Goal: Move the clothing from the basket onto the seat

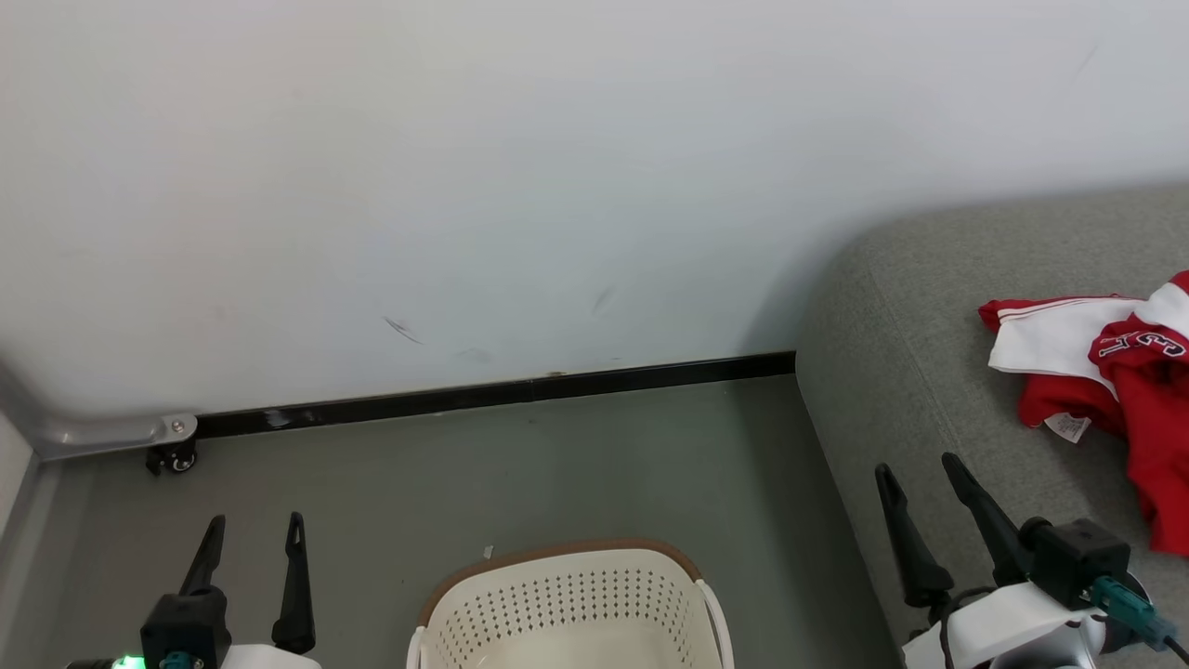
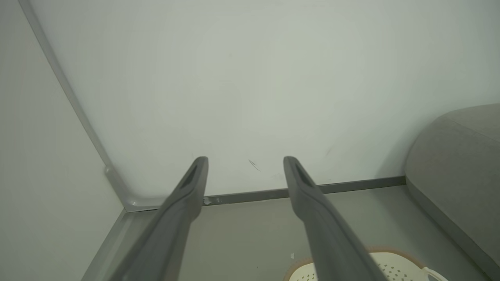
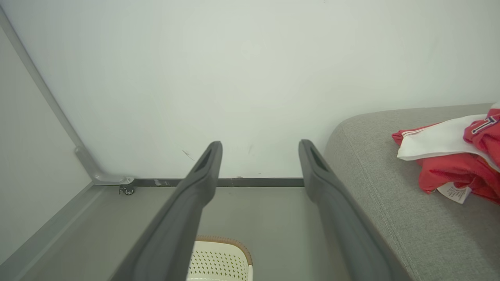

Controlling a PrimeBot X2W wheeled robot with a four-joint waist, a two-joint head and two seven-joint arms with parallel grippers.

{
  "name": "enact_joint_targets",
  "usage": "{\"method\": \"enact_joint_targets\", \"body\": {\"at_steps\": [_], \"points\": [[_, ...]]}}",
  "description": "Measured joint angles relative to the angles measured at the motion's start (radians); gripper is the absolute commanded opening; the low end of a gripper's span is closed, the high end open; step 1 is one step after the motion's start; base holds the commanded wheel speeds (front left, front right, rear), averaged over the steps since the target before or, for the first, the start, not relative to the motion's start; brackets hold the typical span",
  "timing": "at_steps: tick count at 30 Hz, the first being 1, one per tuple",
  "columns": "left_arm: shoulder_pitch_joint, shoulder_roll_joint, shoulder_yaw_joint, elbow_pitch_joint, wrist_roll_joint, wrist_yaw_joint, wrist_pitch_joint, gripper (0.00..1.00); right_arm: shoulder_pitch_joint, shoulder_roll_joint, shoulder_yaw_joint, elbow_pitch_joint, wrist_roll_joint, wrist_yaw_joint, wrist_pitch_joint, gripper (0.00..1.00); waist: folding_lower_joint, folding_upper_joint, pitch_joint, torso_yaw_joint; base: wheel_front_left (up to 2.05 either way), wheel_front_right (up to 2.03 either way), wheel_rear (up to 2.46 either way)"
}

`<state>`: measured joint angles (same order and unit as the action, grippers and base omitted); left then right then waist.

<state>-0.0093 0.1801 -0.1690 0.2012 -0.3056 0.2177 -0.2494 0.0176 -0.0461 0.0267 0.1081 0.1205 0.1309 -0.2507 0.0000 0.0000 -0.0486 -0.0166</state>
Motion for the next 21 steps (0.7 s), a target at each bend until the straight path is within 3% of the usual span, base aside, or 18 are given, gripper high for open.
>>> {"method": "enact_joint_targets", "body": {"at_steps": [16,17,21], "points": [[-0.006,0.001,0.006,0.014,0.036,0.004,0.0,1.0,0.016,0.003,0.001,-0.011,-0.01,0.0,0.0,1.0,0.0,0.0,0.009,0.007,0.0,0.0,0.0],[-0.004,-0.001,0.005,0.019,0.038,0.004,0.002,0.0,0.017,0.004,0.002,-0.003,-0.009,0.0,0.001,0.0,0.0,0.0,0.009,0.008,0.0,0.0,0.0],[0.026,-0.034,-0.007,0.06,0.037,0.004,0.003,0.0,0.05,0.014,0.009,0.039,-0.007,0.0,0.004,0.0,0.0,0.0,0.009,0.008,0.0,0.0,0.0]]}}
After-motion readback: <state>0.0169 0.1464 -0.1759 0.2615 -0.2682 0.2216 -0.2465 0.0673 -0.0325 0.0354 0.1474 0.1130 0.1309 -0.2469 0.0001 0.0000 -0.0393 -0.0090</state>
